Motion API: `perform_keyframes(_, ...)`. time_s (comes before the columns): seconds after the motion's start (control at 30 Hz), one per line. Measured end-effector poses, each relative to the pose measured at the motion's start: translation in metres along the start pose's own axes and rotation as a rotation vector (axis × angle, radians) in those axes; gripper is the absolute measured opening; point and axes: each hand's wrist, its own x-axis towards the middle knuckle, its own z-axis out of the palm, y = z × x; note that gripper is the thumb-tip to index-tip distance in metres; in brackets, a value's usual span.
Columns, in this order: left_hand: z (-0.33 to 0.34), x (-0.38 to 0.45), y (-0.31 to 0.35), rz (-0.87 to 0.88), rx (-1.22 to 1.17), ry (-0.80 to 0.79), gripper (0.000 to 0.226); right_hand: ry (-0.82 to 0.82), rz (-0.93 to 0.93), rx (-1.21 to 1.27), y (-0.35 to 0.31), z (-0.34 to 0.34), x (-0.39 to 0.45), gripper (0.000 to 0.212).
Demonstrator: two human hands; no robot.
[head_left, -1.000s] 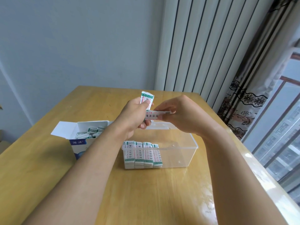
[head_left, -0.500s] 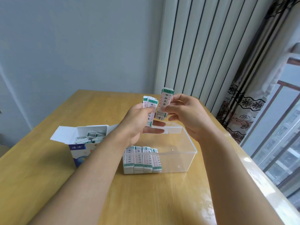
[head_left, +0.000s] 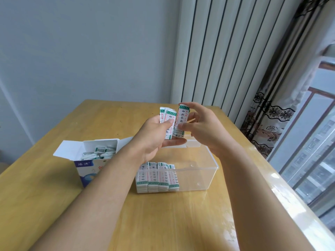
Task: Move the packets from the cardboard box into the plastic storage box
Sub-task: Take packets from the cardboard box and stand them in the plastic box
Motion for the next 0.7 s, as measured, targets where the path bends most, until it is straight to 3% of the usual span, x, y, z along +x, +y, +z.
perform_keyframes(0.27, -0.0011, -0.0003, 0.0003, -0.015, 0.026, 0.002, 0.022, 0.04, -0.027, -0.041, 0.003, 0.0022, 0.0025, 0.065)
perform_keyframes(0.5, -0.0019, 0.0014, -0.0011, -0.004, 0.045, 0.022, 0.025, 0.055, 0.018, 0.051, -0.0008, 0.0064, 0.0026, 0.044)
perform_keyframes(0.7, -0.003, 0.002, 0.0, 0.014, 0.068, 0.041, 0.028, 0.088, -0.006, 0.13, -0.004, 0.0098, -0.0019, 0.054)
